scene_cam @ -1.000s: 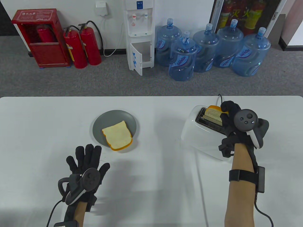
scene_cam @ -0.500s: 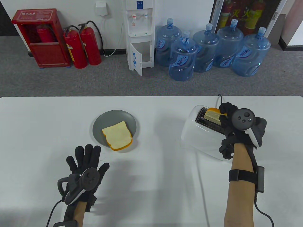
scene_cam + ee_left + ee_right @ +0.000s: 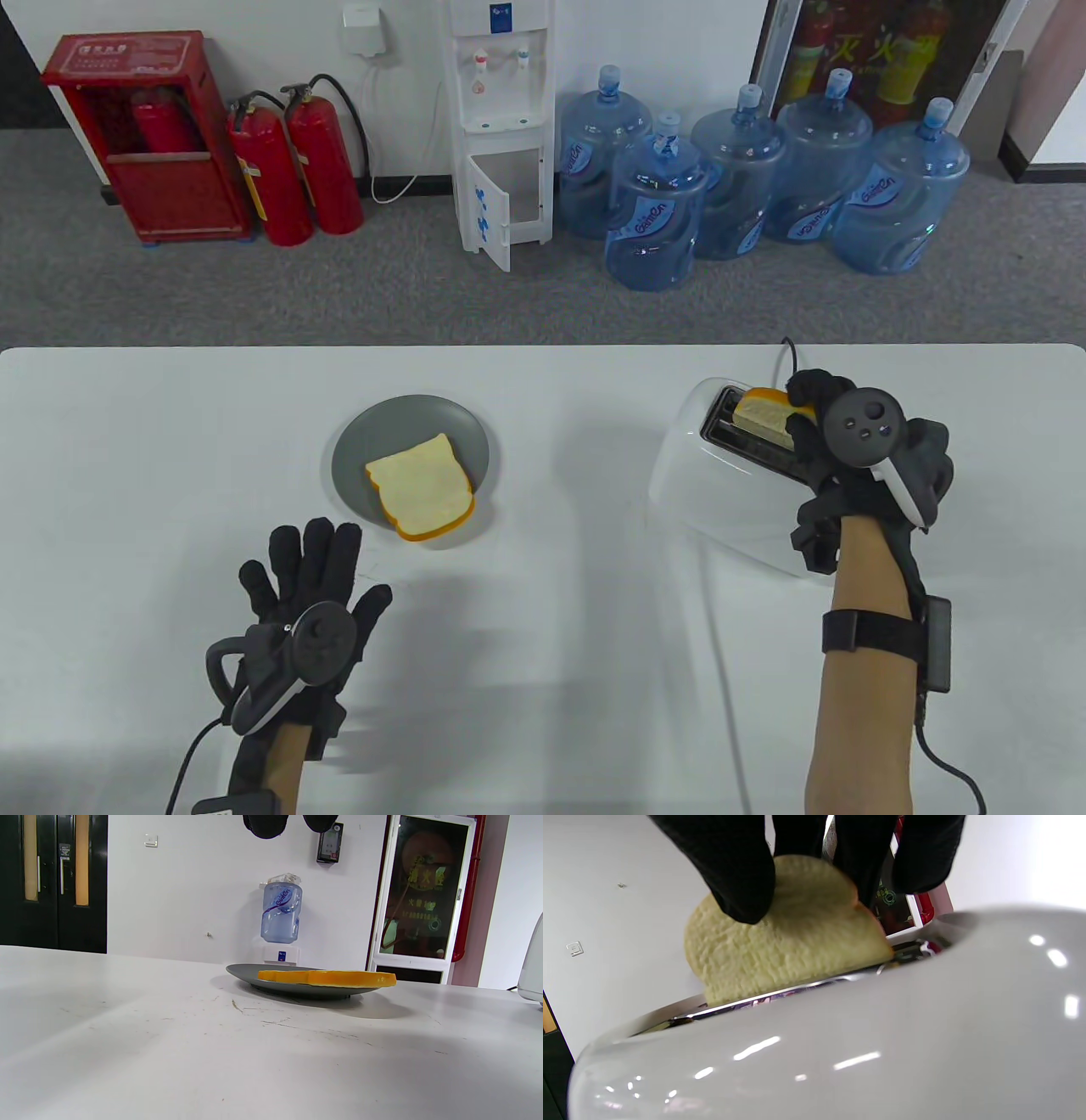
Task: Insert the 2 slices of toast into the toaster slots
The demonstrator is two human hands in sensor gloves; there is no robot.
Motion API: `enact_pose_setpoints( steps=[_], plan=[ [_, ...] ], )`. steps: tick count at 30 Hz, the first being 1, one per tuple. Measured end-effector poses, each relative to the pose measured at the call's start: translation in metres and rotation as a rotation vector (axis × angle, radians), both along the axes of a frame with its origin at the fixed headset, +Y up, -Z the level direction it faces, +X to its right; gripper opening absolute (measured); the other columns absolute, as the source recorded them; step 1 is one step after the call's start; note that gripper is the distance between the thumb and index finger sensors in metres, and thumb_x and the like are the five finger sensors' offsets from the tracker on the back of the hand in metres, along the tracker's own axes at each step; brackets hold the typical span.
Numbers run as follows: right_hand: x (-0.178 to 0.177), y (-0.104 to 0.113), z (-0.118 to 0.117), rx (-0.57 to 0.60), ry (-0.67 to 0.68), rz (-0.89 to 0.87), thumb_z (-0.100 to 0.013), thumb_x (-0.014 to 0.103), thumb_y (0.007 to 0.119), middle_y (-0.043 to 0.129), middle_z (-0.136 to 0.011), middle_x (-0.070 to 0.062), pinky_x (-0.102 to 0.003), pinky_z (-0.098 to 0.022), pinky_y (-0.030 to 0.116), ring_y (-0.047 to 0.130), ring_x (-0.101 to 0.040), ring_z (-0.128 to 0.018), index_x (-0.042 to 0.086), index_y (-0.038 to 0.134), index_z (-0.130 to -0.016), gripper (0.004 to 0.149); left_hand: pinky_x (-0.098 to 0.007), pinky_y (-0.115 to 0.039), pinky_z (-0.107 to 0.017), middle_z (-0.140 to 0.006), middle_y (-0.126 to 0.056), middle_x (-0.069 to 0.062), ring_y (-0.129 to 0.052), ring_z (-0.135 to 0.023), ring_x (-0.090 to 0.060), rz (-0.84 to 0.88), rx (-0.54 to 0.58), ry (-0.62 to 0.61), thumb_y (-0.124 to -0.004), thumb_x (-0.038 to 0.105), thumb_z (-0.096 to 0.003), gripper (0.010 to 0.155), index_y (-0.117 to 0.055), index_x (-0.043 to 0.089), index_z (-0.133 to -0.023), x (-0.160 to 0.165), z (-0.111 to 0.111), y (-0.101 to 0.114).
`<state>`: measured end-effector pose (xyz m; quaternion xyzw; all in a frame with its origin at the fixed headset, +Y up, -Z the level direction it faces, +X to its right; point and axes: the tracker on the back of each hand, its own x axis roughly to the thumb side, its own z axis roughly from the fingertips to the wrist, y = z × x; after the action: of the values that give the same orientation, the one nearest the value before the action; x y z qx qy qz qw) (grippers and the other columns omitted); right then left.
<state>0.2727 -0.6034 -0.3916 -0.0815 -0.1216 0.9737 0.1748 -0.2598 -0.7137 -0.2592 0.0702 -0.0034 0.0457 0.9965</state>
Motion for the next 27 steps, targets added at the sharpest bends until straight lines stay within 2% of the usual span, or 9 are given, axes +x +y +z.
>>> enact_pose_setpoints(
  steps=[4,10,15,20,27],
  plan=[
    [0.0,0.002,0.003,0.016,0.014,-0.011,-0.067,0.039,0.076,0.065,-0.12,-0.004,-0.064,-0.08,0.061,0.079,-0.034,-0.107,0.034,0.06,-0.112,0.048,-0.059,-0.023,-0.076,-0.128,-0.034,-0.003,-0.025,-0.117,-0.039,0.003,0.001,0.001,-0.048,0.068,-0.0545,0.074,-0.035,0.036,-0.12,0.0,0.0,0.0],
    [-0.001,0.01,0.009,0.012,0.008,0.029,-0.067,0.043,0.075,0.059,-0.124,-0.006,-0.066,-0.08,0.059,0.075,-0.035,-0.109,0.033,0.058,-0.116,0.052,-0.059,-0.023,-0.076,-0.127,-0.034,-0.003,-0.025,-0.117,-0.039,0.009,0.008,0.002,-0.048,0.068,-0.0545,0.074,-0.035,0.036,-0.12,-0.002,0.0,0.0],
    [-0.002,0.024,0.017,0.027,0.007,-0.005,-0.069,0.046,0.072,0.056,-0.127,-0.006,-0.067,-0.08,0.058,0.072,-0.038,-0.111,0.034,0.056,-0.118,0.053,-0.059,-0.023,-0.076,-0.128,-0.034,-0.004,-0.024,-0.117,-0.04,0.012,0.017,0.002,-0.049,0.068,-0.0546,0.074,-0.035,0.036,-0.12,-0.003,0.001,0.001],
    [-0.01,0.041,0.03,0.099,0.031,-0.021,-0.069,0.05,0.068,0.05,-0.13,-0.007,-0.068,-0.08,0.056,0.068,-0.04,-0.113,0.034,0.053,-0.121,0.056,-0.059,-0.022,-0.077,-0.128,-0.033,-0.004,-0.024,-0.117,-0.039,0.008,0.025,-0.007,-0.049,0.068,-0.0545,0.074,-0.035,0.036,-0.12,-0.003,0.001,0.001],
    [-0.024,0.066,0.05,0.152,0.036,0.012,-0.069,0.052,0.066,0.047,-0.132,-0.006,-0.069,-0.081,0.053,0.064,-0.041,-0.115,0.035,0.05,-0.122,0.058,-0.06,-0.021,-0.077,-0.128,-0.033,-0.003,-0.023,-0.117,-0.039,0.0,0.029,-0.022,-0.049,0.067,-0.0545,0.074,-0.034,0.036,-0.12,-0.001,0.002,0.001]
  ],
)
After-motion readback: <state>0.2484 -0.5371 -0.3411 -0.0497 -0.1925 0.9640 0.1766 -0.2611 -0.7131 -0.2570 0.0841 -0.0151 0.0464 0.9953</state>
